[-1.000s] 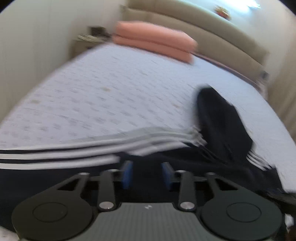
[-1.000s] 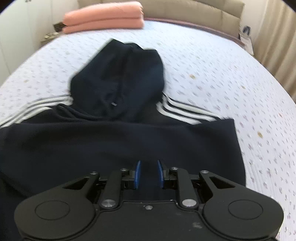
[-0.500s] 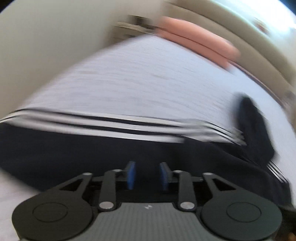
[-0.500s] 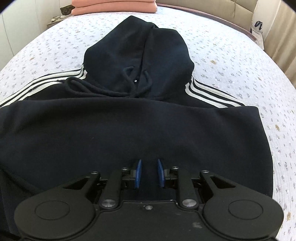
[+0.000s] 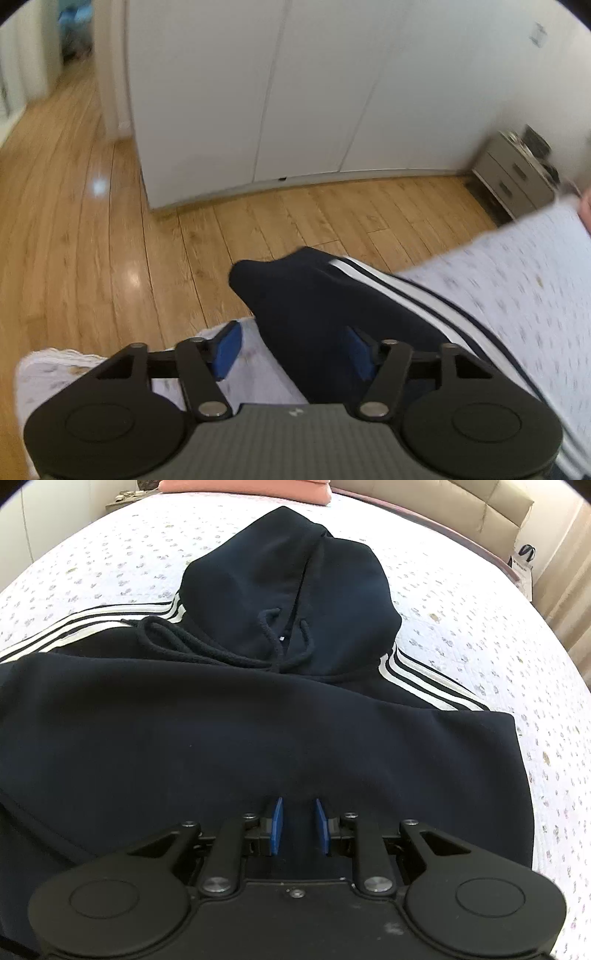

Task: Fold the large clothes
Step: 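Grasp the other striped sleeve cuff with the left gripper and lift it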

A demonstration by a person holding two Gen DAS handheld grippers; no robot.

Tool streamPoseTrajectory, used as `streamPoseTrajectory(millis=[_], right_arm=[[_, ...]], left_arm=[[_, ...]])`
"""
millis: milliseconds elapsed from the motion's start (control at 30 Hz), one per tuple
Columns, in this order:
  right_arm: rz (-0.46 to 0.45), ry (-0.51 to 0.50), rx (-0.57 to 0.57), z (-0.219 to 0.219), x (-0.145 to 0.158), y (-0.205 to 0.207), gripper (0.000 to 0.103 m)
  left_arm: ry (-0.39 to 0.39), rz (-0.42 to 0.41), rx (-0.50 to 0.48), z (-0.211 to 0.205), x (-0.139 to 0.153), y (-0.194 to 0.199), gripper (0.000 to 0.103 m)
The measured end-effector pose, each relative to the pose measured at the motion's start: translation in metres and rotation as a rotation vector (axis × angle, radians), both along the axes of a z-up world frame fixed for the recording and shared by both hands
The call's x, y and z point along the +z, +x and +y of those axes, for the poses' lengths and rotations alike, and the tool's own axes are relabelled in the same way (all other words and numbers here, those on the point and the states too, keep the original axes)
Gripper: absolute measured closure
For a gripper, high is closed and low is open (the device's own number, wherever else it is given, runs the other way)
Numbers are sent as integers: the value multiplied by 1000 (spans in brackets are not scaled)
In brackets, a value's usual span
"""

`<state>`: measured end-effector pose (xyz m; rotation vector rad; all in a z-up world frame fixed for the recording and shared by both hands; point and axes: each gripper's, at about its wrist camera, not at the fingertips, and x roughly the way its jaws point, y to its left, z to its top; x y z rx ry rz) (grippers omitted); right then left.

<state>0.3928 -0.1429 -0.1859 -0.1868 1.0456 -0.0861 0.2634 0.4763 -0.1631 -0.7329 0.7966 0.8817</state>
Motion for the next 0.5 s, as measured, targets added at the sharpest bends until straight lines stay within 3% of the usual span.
streamPoseTrajectory(millis=[133, 200, 233, 267, 333, 367, 500], right_arm=[[-2, -26, 7, 5, -1, 0, 78], [-4, -36, 4, 8, -2, 0, 78], [-4, -41, 3, 9, -2, -1, 78], [-6, -47, 3, 10, -2, -1, 78], [-8, -62, 8, 13, -3, -1, 78], [-9, -69, 12, 15, -3, -1, 78], [-23, -77, 35, 16, -2, -4, 78]], left_arm=[[-168, -76, 57, 35, -29, 2, 29], [-203, -112, 91, 46, -37, -4, 31], [-212, -122, 92, 48, -39, -6, 41], [-209, -138, 84, 50, -40, -9, 60], [-173, -146, 57, 48, -36, -10, 85], [-147, -136, 38, 45, -31, -6, 90], [-14, -155, -87, 16, 10, 9, 91]])
